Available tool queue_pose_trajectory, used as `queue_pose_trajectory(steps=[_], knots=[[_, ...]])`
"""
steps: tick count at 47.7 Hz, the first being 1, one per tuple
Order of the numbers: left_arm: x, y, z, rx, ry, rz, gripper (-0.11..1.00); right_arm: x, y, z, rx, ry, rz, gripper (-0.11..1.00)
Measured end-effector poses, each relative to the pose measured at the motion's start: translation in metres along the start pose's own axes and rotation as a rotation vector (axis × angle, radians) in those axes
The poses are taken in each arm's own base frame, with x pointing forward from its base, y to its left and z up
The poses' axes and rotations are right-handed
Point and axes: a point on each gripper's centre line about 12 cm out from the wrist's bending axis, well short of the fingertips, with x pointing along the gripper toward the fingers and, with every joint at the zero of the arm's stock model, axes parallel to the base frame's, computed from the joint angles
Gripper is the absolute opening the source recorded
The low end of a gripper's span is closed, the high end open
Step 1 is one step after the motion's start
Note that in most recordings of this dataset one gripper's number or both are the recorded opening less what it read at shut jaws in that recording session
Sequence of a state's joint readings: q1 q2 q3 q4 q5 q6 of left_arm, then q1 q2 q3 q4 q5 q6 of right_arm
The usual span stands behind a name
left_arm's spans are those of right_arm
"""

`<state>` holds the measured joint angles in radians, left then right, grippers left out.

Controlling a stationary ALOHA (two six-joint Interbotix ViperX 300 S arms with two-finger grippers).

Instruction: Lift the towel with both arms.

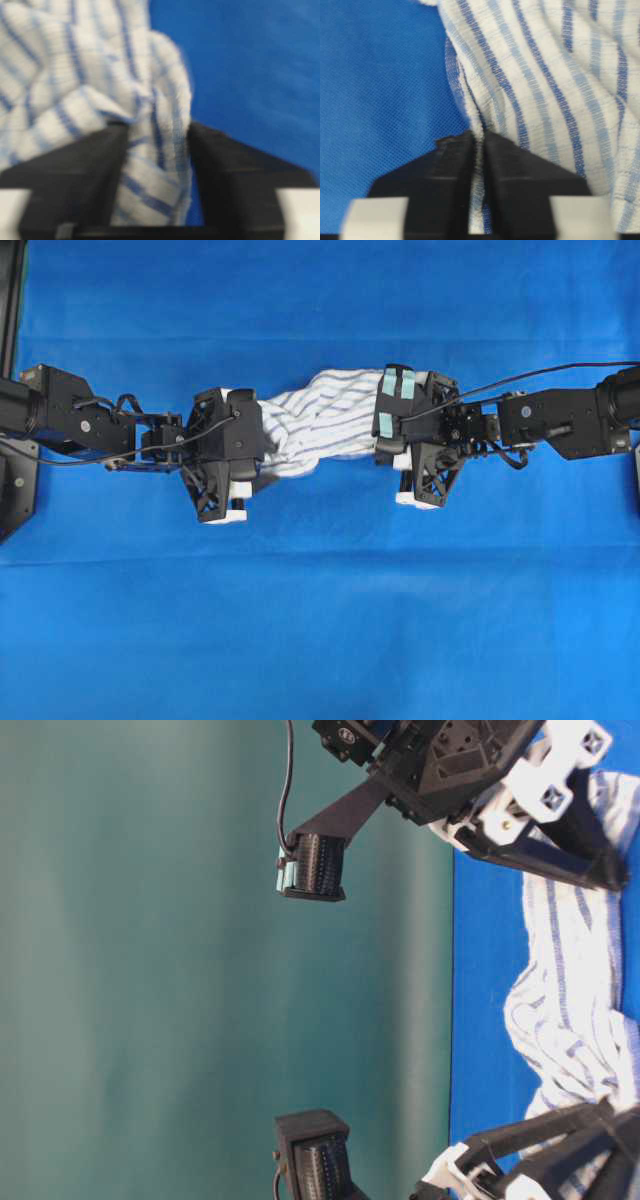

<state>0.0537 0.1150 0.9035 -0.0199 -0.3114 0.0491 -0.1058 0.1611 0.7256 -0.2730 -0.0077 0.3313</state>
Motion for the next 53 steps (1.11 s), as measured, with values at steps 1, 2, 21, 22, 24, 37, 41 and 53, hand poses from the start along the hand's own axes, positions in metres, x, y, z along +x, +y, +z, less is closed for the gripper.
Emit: queue_pose_trajectory(steps=[1,2,21,22,24,37,41,53], knots=[[0.000,0.000,-0.001,-0.001,0.005,0.001,0.18,0.000,0.000,-0.001,0.000,0.002,0.000,0.02],[0.000,0.002,-0.001,-0.003,0.008,0.003,0.13,0.000,0.001,0.000,-0.001,0.000,0.001,0.02],[-0.032,0.006,0.027,-0.021,-0.015,0.009,0.03,-0.035,0.001,0.023,0.000,-0.050,-0.015,0.02],[-0.036,0.006,0.032,-0.021,-0.026,0.009,0.03,-0.040,0.001,0.025,0.000,-0.054,-0.019,0.02],[-0.047,0.006,0.042,-0.021,-0.043,0.009,0.03,-0.050,0.001,0.030,0.000,-0.067,-0.023,0.02],[-0.116,0.008,0.099,-0.021,-0.208,0.011,0.03,-0.134,-0.002,0.072,0.001,-0.209,-0.058,0.02],[-0.138,0.008,0.114,-0.019,-0.271,0.013,0.03,-0.161,-0.002,0.084,-0.001,-0.263,-0.066,0.02],[-0.197,0.012,0.154,-0.020,-0.425,0.023,0.03,-0.232,-0.005,0.116,-0.027,-0.380,-0.103,0.02]])
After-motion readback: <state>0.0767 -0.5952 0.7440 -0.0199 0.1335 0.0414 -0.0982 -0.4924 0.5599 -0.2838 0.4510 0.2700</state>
